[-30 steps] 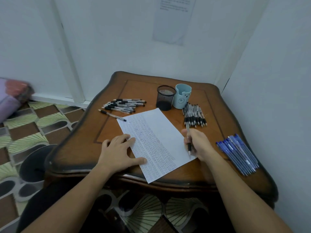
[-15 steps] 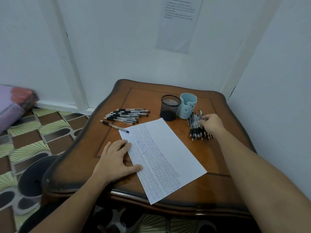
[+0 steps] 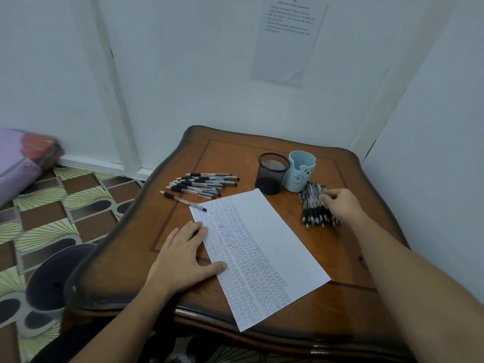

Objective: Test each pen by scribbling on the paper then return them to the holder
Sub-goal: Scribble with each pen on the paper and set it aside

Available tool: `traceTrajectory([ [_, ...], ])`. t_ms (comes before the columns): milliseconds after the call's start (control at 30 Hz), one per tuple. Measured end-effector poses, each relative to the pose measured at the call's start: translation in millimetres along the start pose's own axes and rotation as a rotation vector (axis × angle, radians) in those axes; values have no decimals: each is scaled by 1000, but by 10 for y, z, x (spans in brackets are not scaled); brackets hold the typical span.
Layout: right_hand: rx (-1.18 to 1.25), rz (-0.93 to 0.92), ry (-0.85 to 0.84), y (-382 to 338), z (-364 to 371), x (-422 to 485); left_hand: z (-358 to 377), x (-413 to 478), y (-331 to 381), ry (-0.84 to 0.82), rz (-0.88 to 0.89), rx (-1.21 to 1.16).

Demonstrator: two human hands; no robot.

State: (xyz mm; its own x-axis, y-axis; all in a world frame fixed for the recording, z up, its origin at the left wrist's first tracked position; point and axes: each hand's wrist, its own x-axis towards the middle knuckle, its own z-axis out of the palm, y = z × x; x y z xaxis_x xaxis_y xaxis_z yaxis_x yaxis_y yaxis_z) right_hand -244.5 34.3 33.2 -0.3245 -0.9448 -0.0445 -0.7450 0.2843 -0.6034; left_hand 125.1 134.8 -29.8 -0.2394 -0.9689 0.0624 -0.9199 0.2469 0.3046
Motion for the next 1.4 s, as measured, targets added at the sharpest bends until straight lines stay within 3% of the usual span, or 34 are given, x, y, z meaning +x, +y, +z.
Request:
traceTrajectory([
  [100,-97,-103,174,-97,70,-97,-8,3,5,-6,-1,-29],
  [167,-129,-228,185,-287,206,-190,-21,-1,17,-17,-1,-40],
  [267,-104,-443,-67,-688,575,-356,-28,0,13,-23,-6,-49],
  [333,-71,-493,-227,-949,874,-481,-29,1,5,-29,-8,-50],
  [500,88,-493,-310,-1500,1516,-732,-26,8,2,-18,4,-58],
  [667,4,-504,-245,-1685,1743,-737,-20,9,-22,-19,5,-55],
  [733,86,-479,-249,-1657,1709,-709,-25,10,-20,-18,4,-53],
  [833,380,-375,-290,-1546,1475,-696,-24,10,-20,-19,-4,-70],
  [1000,1093,-76,-305,-1296,874,-769,-47,0,-7,-42,-28,-80],
  [1100,1326,-16,-251,-1132,608,-860,-51,1,3,-53,-34,-76],
  [1400,1125,-112,-185,-764,352,-1109,-27,10,-4,-55,-33,-58],
])
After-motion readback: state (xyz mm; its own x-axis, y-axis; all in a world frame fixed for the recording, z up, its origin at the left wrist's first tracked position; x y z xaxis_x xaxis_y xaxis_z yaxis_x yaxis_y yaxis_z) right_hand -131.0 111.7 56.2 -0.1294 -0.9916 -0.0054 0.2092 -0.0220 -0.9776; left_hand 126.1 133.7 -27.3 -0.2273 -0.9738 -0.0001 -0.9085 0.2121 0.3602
